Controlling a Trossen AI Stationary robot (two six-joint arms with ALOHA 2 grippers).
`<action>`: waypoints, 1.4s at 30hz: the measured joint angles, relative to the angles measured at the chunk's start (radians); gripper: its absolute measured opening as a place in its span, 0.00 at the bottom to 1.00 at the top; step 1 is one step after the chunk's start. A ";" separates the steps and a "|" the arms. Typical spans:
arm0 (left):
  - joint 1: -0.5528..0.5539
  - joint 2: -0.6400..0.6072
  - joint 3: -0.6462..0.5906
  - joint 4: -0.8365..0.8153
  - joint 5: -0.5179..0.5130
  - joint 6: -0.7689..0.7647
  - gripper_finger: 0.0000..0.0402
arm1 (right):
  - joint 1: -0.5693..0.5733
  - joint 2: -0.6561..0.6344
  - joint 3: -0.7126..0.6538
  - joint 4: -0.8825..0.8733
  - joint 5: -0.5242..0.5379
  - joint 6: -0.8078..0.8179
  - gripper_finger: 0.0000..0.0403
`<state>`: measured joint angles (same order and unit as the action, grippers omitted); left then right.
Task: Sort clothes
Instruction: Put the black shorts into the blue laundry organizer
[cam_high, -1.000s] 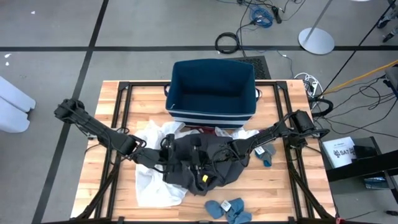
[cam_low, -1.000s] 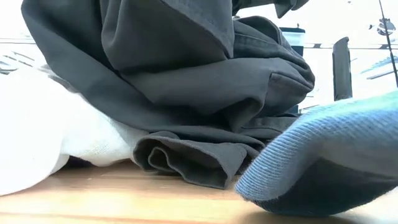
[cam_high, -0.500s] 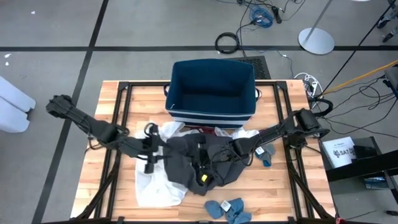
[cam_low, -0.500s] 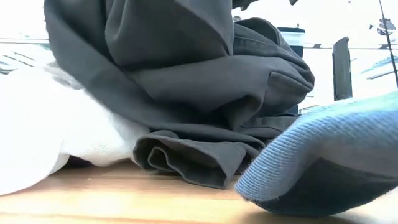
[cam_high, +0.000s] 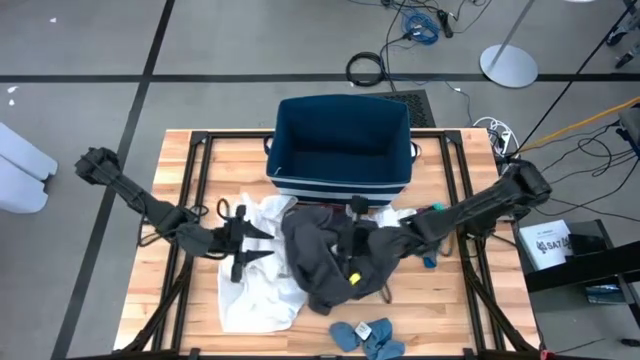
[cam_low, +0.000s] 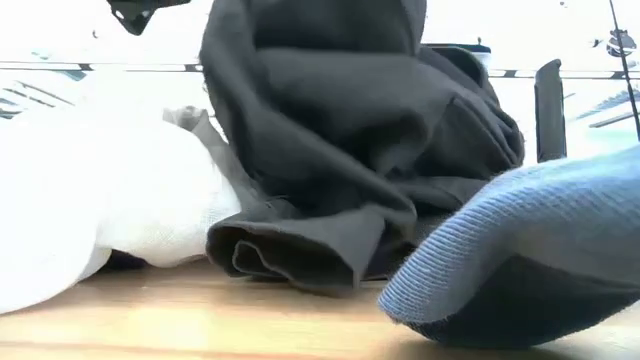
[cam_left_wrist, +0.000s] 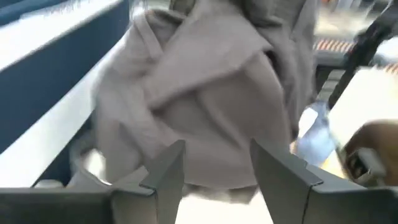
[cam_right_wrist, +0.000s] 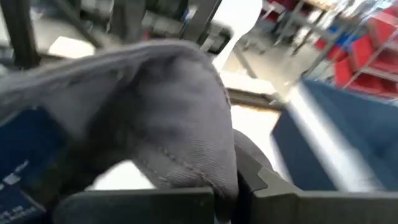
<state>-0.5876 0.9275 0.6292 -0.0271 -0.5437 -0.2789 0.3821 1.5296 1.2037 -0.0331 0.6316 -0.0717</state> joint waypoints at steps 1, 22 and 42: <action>-0.004 0.000 -0.029 0.081 -0.008 0.032 0.47 | 0.009 -0.027 0.000 -0.005 0.024 -0.004 0.00; 0.036 -0.001 -0.068 0.231 0.025 0.165 0.47 | -0.007 -0.306 0.000 0.583 -0.143 -0.426 0.00; 0.102 0.000 -0.068 0.227 0.100 0.195 0.47 | 0.176 -0.436 0.002 -0.214 -0.295 0.349 0.00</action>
<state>-0.4856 0.9273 0.5613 0.2002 -0.4438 -0.0838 0.5585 1.0933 1.2053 -0.2475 0.3364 0.2770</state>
